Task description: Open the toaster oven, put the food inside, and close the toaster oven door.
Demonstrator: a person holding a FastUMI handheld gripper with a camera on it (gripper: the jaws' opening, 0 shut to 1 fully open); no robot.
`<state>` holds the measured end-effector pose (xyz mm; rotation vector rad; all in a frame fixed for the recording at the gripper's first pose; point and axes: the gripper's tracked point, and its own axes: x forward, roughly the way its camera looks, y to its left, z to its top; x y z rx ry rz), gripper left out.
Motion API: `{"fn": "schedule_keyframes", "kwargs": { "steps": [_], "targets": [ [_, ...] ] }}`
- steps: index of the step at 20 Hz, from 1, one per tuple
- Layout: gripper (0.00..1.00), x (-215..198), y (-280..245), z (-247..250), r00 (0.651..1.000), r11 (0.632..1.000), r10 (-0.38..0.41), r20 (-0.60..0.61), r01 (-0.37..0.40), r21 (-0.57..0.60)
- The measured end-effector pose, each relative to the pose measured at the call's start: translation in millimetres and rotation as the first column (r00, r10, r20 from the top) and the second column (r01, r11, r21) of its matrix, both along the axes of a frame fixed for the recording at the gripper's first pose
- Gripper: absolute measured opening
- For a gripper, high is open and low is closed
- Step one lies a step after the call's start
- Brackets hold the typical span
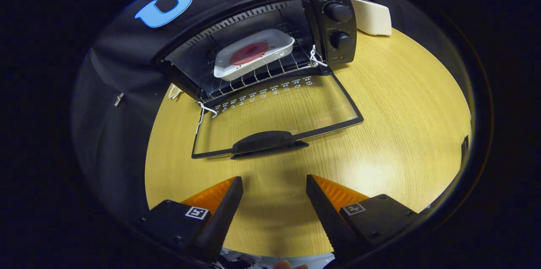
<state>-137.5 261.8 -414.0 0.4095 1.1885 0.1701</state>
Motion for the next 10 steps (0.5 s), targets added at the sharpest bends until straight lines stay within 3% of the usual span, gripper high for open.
{"fn": "schedule_keyframes", "kwargs": {
  "steps": [4, 10],
  "targets": [
    [0.98, 7, 5, -17, 0.999, 1.0, -0.005, -0.041, 0.005, -0.014],
    [0.98, 35, 8, -19, 1.0, 0.999, -0.005, 0.008, 0.005, -0.048]
  ]
}}
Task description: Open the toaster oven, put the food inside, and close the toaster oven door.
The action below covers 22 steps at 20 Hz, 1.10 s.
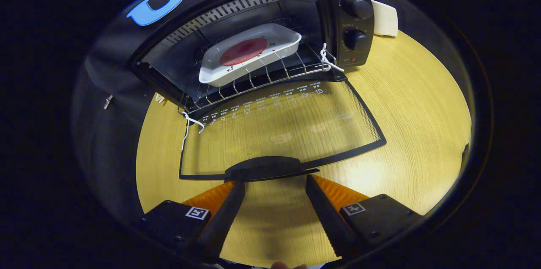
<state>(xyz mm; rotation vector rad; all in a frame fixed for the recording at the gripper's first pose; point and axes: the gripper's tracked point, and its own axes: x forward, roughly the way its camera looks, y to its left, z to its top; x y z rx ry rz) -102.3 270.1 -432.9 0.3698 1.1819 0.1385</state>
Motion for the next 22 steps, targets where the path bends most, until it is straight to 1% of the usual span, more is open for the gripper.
{"fn": "schedule_keyframes", "kwargs": {
  "steps": [2, 10, 15, 22],
  "targets": [
    [0.98, 1, -2, 3, 0.999, 0.999, 0.025, 0.045, -0.024, -0.024],
    [0.98, 1, -7, 32, 0.994, 1.0, 0.003, 0.113, -0.005, 0.019],
    [0.98, 4, -9, 52, 0.99, 0.998, -0.033, 0.138, 0.024, 0.065],
    [0.97, 16, -13, 88, 0.971, 0.987, -0.104, 0.213, 0.075, 0.14]
  ]
}}
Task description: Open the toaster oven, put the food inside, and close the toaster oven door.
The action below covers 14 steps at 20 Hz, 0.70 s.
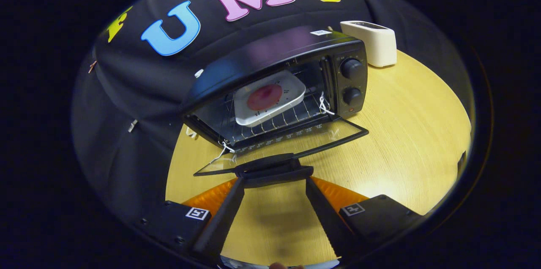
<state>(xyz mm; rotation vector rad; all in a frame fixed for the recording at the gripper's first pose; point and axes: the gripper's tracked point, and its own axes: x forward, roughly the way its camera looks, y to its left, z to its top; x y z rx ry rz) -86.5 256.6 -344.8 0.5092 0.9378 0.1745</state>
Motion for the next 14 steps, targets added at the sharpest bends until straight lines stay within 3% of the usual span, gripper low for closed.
{"fn": "schedule_keyframes", "kwargs": {
  "steps": [5, 14],
  "targets": [
    [0.98, 25, -20, 6, 0.998, 0.999, -0.035, 0.057, 0.035, 0.006],
    [0.97, 95, -37, 47, 0.977, 0.979, -0.16, 0.141, 0.139, 0.147]
  ]
}}
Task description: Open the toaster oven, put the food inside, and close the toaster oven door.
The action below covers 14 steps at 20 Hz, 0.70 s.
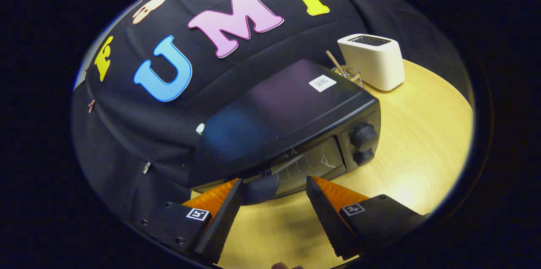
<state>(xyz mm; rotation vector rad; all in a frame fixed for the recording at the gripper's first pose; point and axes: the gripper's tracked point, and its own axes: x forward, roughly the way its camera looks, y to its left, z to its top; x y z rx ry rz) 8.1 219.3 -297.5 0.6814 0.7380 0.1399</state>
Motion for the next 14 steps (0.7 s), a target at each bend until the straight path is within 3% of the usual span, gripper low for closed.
{"fn": "schedule_keyframes", "kwargs": {
  "steps": [11, 12, 14],
  "targets": [
    [0.97, -34, -91, 81, 0.964, 0.99, 0.044, 0.261, -0.007, -0.141],
    [0.97, -40, -100, 89, 0.956, 0.982, 0.075, 0.283, -0.022, -0.187],
    [0.98, -52, -114, 123, 0.908, 0.959, 0.143, 0.393, -0.03, -0.281]
  ]
}}
